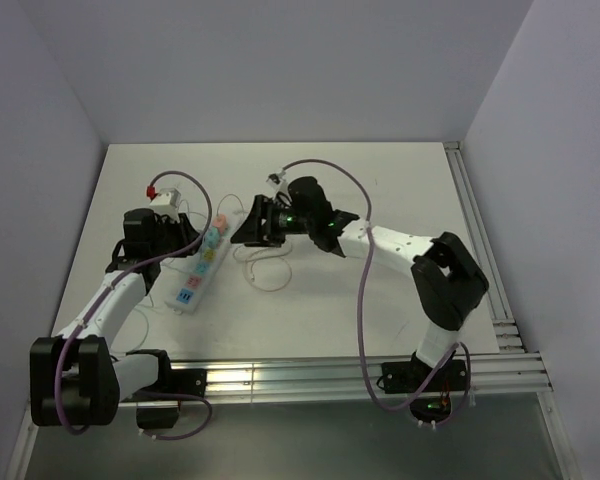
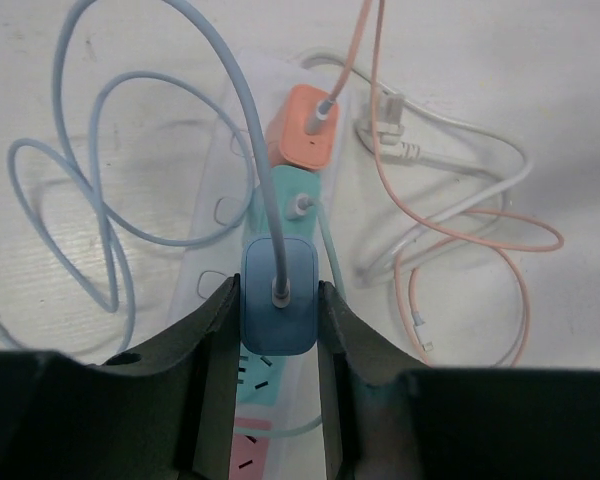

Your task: Insert the plug

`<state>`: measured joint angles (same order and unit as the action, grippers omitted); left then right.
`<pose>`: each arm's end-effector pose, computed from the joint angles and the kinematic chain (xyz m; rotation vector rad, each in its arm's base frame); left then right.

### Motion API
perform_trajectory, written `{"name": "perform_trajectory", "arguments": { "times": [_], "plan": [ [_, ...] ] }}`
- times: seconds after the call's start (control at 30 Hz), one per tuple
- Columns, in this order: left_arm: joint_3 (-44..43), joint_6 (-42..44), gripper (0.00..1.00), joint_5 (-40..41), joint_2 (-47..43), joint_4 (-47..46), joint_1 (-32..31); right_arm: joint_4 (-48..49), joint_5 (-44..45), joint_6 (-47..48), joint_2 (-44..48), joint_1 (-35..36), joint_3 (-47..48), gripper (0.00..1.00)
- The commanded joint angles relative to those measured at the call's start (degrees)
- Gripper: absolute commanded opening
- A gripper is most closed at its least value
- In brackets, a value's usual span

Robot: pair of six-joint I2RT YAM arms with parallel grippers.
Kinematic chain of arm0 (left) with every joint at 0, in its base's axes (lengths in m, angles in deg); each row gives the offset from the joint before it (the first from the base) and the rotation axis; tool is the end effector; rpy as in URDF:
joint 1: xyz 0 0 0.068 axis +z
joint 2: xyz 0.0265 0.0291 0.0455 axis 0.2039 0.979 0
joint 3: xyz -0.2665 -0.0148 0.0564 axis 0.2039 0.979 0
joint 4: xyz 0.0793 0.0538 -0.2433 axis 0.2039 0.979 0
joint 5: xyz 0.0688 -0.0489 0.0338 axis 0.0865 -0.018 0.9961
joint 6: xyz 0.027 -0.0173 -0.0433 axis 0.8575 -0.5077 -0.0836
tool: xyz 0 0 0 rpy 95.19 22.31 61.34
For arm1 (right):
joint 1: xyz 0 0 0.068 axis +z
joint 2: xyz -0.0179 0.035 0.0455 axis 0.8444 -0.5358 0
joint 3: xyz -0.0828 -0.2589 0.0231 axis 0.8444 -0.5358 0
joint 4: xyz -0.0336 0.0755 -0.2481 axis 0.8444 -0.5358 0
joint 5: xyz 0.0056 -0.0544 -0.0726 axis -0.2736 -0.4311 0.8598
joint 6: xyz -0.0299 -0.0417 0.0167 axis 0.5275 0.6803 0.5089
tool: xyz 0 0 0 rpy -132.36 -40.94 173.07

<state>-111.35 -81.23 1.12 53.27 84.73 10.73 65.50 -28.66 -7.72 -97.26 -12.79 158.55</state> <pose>0.2443 -0.0151 0.2251 -0.0193 2.1294 -0.4620 0.2781 0.3040 0.2526 -0.3296 2.2711 1.5665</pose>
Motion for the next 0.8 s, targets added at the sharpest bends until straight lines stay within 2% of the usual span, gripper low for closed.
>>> {"name": "perform_trajectory", "arguments": {
  "times": [0.0,0.37,0.77],
  "plan": [
    [1.1,3.1,0.00,-5.1,0.8,-5.3,-0.8,1.6,2.5,2.6,6.4,-3.0,-4.3,0.65],
    [-0.2,7.5,0.01,1.0,4.9,-2.4,-2.2,5.0,-0.7,2.0,8.2,-6.5,-9.6,0.63],
    [2.8,6.5,0.00,2.0,4.0,-7.8,-2.2,7.7,-1.6,1.9,9.1,-7.2,-12.0,0.63]
  ]
}}
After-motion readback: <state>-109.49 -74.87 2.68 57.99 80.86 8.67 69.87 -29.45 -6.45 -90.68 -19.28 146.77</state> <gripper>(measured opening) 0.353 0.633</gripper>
